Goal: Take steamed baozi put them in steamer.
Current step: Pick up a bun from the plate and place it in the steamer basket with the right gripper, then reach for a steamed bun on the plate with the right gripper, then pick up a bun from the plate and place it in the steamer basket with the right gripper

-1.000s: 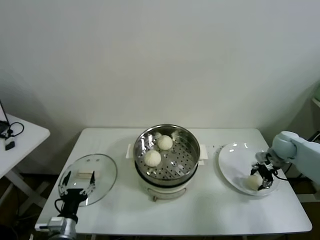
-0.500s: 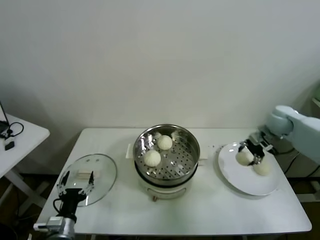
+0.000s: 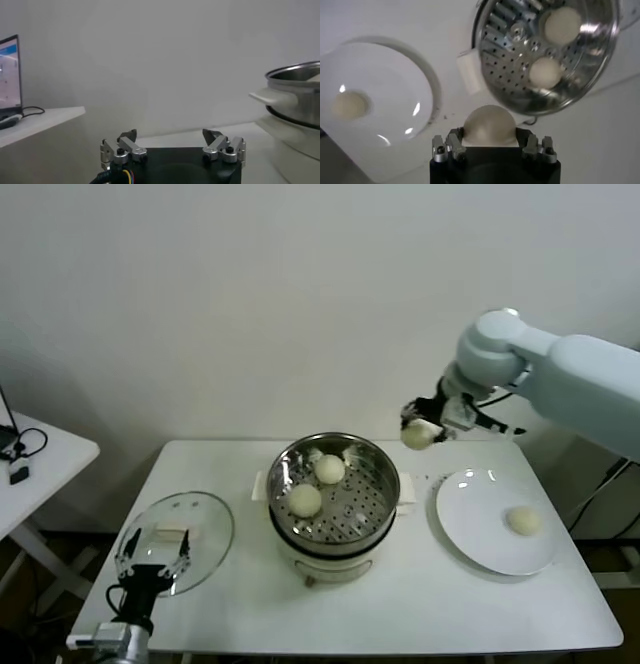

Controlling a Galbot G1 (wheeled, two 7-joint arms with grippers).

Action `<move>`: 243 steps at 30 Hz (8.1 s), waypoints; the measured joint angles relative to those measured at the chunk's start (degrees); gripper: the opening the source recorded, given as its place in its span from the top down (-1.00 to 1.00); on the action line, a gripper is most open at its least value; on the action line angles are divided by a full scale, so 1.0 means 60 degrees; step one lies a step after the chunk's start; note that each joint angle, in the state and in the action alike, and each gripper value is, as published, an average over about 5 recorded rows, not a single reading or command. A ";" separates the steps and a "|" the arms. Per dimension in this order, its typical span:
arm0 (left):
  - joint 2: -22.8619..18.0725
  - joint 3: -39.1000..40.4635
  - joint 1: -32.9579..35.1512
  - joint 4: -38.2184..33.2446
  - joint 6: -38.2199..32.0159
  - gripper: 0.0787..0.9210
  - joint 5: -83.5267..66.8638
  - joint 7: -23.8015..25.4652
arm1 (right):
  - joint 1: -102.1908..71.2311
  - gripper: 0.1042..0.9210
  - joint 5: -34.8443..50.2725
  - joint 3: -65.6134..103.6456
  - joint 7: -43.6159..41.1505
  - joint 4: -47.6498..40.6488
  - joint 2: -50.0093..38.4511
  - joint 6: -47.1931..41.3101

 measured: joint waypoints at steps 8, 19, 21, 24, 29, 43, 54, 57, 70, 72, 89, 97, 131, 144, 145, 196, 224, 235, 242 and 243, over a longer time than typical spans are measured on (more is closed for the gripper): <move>0.0041 -0.0023 0.0000 -0.0070 0.0050 -0.77 0.0057 -0.0036 | -0.0392 -0.43 -0.0339 -0.0237 0.0033 0.0382 0.1235 0.0244; 0.0046 0.0051 -0.0019 -0.0010 0.0058 -0.77 0.0084 -0.0047 | -0.0843 -0.43 -0.0297 -0.0843 0.0041 0.0390 0.2230 0.0478; 0.0044 0.0061 -0.0027 0.0008 0.0064 -0.77 0.0090 -0.0052 | -0.0904 -0.43 -0.0306 -0.0948 0.0044 0.0410 0.2325 0.0535; 0.0043 0.0095 -0.0048 0.0030 0.0084 -0.77 0.0101 -0.0057 | -0.1003 -0.43 -0.0345 -0.1076 0.0060 0.0427 0.2468 0.0639; 0.0043 0.0165 -0.0105 0.0043 0.0116 -0.77 0.0112 -0.0070 | -0.1207 -0.43 -0.0495 -0.1167 0.0105 0.0398 0.2606 0.0831; 0.0046 0.0189 -0.0158 0.0168 0.0105 -0.77 0.0115 -0.0072 | -0.1687 -0.43 -0.1050 -0.1206 0.0207 0.0383 0.2629 0.1201; 0.0044 0.0252 -0.0215 0.0216 0.0111 -0.77 0.0130 -0.0077 | -0.1858 -0.63 -0.1382 -0.1137 0.0316 0.0413 0.2530 0.1375; 0.0038 0.0264 -0.0220 0.0229 0.0111 -0.77 0.0135 -0.0077 | -0.1901 -0.74 -0.1466 -0.1100 0.0320 0.0446 0.2496 0.1422; 0.0044 0.0305 -0.0257 0.0247 0.0110 -0.77 0.0147 -0.0080 | -0.1662 -0.76 -0.1353 -0.0727 0.0222 0.0439 0.2309 0.1717; 0.0033 0.0325 -0.0266 0.0252 0.0110 -0.77 0.0153 -0.0081 | -0.1567 -0.76 -0.1256 -0.0609 0.0194 0.0388 0.2260 0.1719; 0.0344 0.0278 -0.0383 0.0096 0.0124 -0.77 0.0021 -0.0057 | 0.0463 -0.76 0.2721 -0.1427 0.0103 -0.1071 0.0174 -0.1252; 0.0366 0.0417 -0.0531 0.0064 0.0181 -0.77 0.0070 -0.0068 | 0.0685 -0.76 0.3724 -0.1904 0.0097 -0.2248 -0.1352 -0.2265; -0.0086 0.0096 -0.0193 -0.0275 0.0265 -0.77 0.0348 -0.0116 | -0.6098 -0.76 0.0158 0.4146 0.0308 -0.7016 -0.1747 -0.2532; -0.0102 0.0000 -0.0103 -0.0187 0.0225 -0.77 0.0371 -0.0112 | -0.6780 -0.76 -0.0179 0.4905 0.0347 -0.8092 -0.0875 -0.2513; -0.0102 -0.0009 -0.0102 -0.0181 0.0225 -0.77 0.0371 -0.0112 | -0.6812 -0.76 -0.0210 0.4935 0.0343 -0.8166 -0.0815 -0.2504; -0.0201 0.0349 -0.0179 -0.0479 0.0047 -0.77 0.0491 -0.0110 | -0.2872 -0.43 0.4414 0.0836 0.0469 -0.7024 -0.0638 -0.3985; -0.0290 0.0410 0.0050 -0.0886 -0.0316 -0.77 0.0299 -0.0145 | 0.1280 -0.44 1.1021 -0.4824 0.1850 -0.3855 0.2260 -0.6223; -0.0254 0.0304 0.0048 -0.0771 -0.0350 -0.77 0.0198 -0.0152 | 0.0839 -0.43 1.1199 -0.5175 0.2039 -0.4017 0.2923 -0.6346; -0.0242 0.0359 -0.0056 -0.0679 -0.0325 -0.77 0.0192 -0.0156 | 0.0576 -0.44 1.1088 -0.5287 0.2083 -0.4251 0.3089 -0.6363; -0.0236 0.0368 -0.0069 -0.0671 -0.0320 -0.77 0.0190 -0.0157 | 0.0545 -0.43 1.1071 -0.5299 0.2086 -0.4284 0.3103 -0.6363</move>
